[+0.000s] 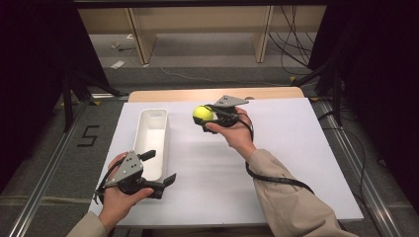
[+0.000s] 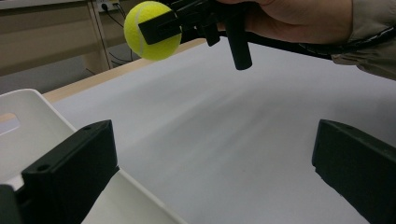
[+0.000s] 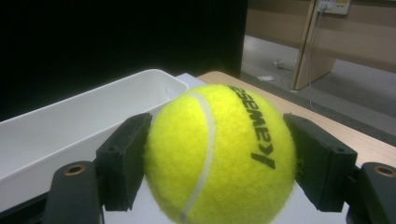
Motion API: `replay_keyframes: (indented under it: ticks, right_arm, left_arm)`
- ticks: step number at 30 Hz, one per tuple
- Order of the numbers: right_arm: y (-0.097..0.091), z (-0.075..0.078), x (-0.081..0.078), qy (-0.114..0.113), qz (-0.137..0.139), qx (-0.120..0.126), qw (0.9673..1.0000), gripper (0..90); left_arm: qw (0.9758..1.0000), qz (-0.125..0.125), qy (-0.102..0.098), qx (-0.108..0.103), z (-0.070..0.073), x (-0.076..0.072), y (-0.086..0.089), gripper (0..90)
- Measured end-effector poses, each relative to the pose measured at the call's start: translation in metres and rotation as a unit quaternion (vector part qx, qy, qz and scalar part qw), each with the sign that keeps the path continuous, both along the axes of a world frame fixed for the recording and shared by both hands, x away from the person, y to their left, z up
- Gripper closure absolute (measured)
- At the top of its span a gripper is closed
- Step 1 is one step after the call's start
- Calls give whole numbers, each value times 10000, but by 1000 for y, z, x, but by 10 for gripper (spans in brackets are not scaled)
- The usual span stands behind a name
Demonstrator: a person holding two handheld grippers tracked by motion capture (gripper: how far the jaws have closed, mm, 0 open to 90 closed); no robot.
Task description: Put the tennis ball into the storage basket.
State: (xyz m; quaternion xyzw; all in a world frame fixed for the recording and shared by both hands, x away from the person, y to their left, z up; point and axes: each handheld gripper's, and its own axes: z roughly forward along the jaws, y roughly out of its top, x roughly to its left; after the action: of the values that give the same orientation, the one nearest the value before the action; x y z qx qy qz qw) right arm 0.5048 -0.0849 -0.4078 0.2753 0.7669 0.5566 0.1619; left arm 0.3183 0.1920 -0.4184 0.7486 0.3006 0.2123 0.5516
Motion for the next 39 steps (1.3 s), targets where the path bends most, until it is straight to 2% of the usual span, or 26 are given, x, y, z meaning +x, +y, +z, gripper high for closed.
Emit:
replay_keyframes:
  ticks: [39]
  right_arm:
    - [18,4,-4,-84,193,29,9998,273]
  left_arm:
    - [10000,-1,6,17,0,0,-1,0]
